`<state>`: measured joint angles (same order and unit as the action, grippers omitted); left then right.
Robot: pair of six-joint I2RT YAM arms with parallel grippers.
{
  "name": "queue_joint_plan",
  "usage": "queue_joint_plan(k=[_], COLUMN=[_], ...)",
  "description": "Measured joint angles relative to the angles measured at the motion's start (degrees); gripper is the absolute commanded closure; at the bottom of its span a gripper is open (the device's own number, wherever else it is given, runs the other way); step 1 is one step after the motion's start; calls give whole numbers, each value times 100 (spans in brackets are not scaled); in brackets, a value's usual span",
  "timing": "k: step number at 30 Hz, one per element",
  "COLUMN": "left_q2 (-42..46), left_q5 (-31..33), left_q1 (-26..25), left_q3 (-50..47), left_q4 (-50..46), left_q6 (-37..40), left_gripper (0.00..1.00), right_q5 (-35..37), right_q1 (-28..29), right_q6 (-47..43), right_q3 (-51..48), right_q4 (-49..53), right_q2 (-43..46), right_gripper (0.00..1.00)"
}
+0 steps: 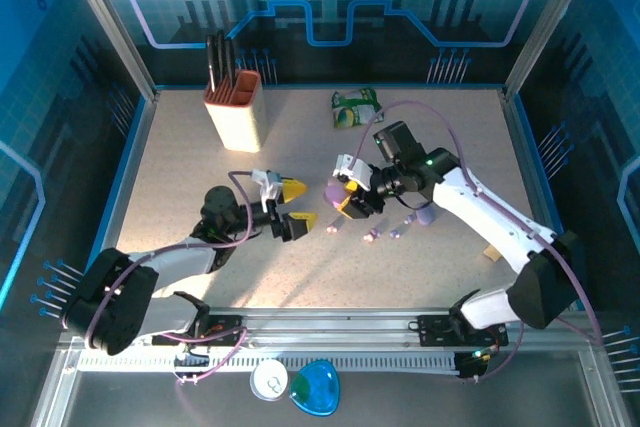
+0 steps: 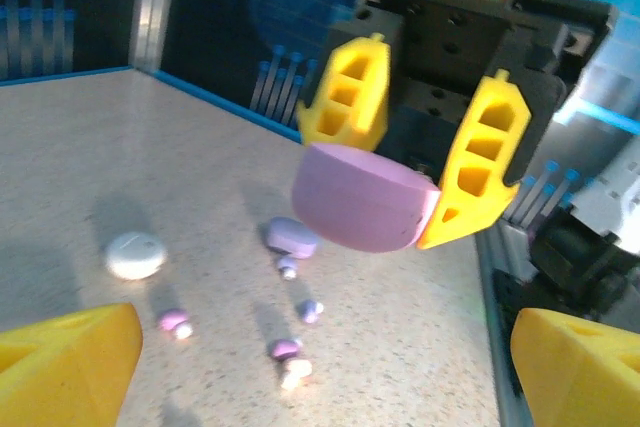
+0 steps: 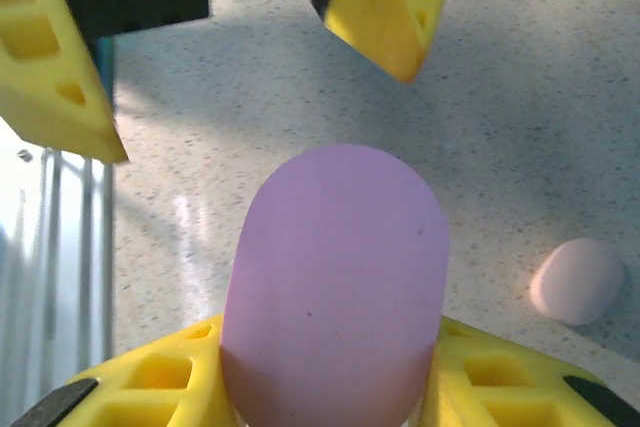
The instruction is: Insert wireless bluetooth earbuds into charging case
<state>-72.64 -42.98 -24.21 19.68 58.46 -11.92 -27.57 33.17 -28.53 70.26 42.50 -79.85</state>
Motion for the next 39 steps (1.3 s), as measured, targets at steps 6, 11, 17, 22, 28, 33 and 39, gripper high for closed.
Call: queue_joint_plan(k=[6, 11, 17, 22, 28, 33, 39], left_q2=[-7, -7, -46, -61, -149, -162, -166], left_q5=[-463, -684, -837, -922, -986, -1025, -1051], left_q1=[-341, -599, -673, -737, -750, -761, -763], left_q3=[319, 448, 686, 728, 758, 822, 824], left_q4=[-116, -380, -660, -789, -938, -984, -1025], left_q6=[472, 920, 1178, 1231, 1220, 1193, 1189], left_gripper=[15, 15, 20, 27, 40, 52, 60], right_q5=[-216, -446, -505, -505, -466, -431, -376], right_q1=[243, 334, 356, 367, 476, 518, 518], right_q6=[-4, -61, -107, -103, -103, -103, -103], right_q3=[4, 24, 66, 72, 72, 72, 72], right_q4=[507, 745, 802, 704, 629, 590, 601], right_q2=[304, 332, 332, 334, 334, 334, 334], right_gripper=[60, 60, 59, 60, 60, 61, 62])
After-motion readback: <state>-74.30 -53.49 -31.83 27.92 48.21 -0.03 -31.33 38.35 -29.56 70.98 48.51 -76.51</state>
